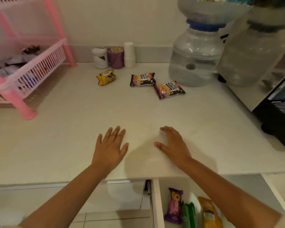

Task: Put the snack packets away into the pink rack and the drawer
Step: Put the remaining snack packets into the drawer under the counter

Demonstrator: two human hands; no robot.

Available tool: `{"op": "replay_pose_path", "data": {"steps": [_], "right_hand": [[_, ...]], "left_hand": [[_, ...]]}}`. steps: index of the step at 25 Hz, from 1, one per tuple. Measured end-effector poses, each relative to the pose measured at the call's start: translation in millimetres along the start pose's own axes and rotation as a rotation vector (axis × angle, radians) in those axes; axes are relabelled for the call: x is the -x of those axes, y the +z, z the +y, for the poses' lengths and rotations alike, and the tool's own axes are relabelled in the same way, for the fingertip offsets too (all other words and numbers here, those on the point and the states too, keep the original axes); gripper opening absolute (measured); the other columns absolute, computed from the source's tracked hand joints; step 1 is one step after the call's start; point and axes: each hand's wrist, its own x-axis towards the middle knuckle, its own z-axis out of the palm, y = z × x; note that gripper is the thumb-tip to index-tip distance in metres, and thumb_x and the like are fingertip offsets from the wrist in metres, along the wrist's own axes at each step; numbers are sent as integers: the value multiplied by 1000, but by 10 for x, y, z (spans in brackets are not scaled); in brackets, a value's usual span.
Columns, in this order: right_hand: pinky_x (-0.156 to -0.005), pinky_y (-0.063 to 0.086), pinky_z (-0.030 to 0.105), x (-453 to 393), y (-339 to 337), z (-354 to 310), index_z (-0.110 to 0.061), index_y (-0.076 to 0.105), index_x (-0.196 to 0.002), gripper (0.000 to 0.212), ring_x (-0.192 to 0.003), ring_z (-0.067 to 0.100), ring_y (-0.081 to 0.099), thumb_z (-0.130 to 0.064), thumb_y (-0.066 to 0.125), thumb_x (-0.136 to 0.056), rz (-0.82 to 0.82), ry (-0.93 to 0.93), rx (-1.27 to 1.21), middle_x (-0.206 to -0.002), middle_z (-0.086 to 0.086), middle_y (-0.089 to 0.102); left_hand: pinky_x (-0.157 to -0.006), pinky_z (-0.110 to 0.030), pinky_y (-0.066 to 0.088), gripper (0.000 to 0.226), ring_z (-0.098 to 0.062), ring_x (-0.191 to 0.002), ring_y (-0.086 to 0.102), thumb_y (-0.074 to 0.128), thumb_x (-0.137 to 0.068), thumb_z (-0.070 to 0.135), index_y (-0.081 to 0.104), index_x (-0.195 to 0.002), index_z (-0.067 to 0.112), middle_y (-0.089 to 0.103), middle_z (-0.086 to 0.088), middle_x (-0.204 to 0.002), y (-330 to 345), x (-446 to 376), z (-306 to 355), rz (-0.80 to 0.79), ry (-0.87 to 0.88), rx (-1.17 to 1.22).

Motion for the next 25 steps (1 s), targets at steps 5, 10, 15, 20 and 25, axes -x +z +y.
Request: {"op": "replay_pose_path", "data": {"steps": [5, 10, 15, 20, 25], "right_hand": [[-113, 30, 38, -547, 188, -218, -15, 35, -139, 67, -140, 21, 23, -52, 52, -86, 131, 74, 68, -151, 7, 27], [-115, 23, 45, -883, 239, -182, -17, 32, -140, 54, -142, 30, 14, -42, 42, -94, 210, 232, 215, -155, 13, 15], [-118, 10, 45, -1227, 236, -205, -19, 33, -139, 45, -143, 34, 4, -35, 34, -97, 246, 339, 361, -156, 12, 9], [-118, 12, 45, -1488, 161, -113, -12, 49, -126, 36, -142, 33, 16, -27, 40, -93, 326, 247, 439, -152, 15, 25], [-114, 22, 48, -1694, 127, -68, 0, 48, -122, 44, -136, 36, 26, -26, 56, -87, 470, 188, 362, -144, 22, 36]], "left_hand": [[-116, -46, 0, 58, -18, -145, -4, 16, -94, 51, 5, -147, 31, 1, 5, -158, -30, -508, -311, -9, -124, 45], [-115, -49, -2, 64, -21, -144, -7, 13, -90, 61, 2, -147, 33, -4, 1, -158, -76, -1045, -635, -42, -197, 54], [-115, -50, 1, 71, -25, -145, -4, 13, -85, 70, 1, -146, 35, -6, -11, -157, -86, -1553, -860, -42, -174, 46], [-116, -47, 4, 70, -30, -144, 0, 27, -83, 71, 9, -144, 41, -9, -18, -155, -98, -1948, -1048, 50, -138, 190], [-109, -46, 27, 85, -35, -137, 27, 55, -77, 63, 13, -145, 34, 4, -12, -157, -153, -2298, -1158, 258, -160, 553]]}}
